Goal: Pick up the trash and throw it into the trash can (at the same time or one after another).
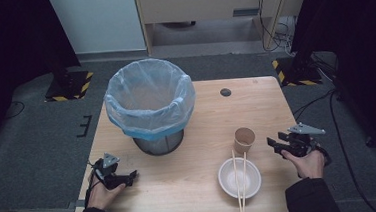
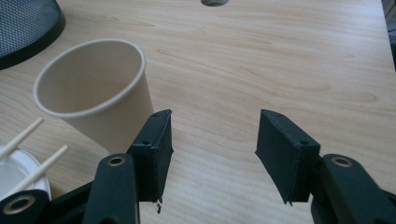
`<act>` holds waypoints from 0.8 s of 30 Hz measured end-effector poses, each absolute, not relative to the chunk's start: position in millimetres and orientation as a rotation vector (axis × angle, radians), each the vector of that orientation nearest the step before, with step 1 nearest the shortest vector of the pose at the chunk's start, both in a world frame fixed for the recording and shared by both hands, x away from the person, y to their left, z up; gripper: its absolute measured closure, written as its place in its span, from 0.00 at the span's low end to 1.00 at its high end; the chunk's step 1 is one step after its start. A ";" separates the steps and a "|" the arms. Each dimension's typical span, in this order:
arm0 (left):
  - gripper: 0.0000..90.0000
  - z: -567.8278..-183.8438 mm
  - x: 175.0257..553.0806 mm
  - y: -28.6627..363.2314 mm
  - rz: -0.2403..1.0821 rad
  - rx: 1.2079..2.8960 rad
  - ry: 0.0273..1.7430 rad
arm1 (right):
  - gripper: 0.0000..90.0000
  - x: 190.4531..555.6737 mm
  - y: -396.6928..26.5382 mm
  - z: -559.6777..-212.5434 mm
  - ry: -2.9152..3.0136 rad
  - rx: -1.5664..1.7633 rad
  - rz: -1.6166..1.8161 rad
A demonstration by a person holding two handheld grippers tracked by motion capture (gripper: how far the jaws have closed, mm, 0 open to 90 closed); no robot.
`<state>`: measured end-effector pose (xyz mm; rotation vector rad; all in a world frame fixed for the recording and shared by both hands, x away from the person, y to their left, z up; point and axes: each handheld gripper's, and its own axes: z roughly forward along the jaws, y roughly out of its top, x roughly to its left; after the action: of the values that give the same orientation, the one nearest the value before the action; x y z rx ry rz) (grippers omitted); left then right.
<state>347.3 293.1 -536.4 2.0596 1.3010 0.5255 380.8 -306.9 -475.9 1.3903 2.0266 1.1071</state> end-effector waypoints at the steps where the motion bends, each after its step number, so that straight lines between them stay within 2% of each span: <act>1: 0.00 -536.4 347.3 293.1 0.525 2.060 1.301 | 0.51 381.8 -305.6 -474.6 2.029 1.382 1.108; 17: 0.00 -536.4 347.3 293.1 0.525 2.059 1.301 | 0.61 409.6 -277.9 -443.9 2.039 1.345 1.198; 24: 0.00 -536.4 347.3 293.1 0.525 2.060 1.301 | 0.66 423.9 -266.6 -445.9 2.095 1.328 1.178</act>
<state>347.3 293.1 -536.4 2.0596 1.3009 0.5250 423.9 -266.6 -445.9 1.3276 2.0954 1.1780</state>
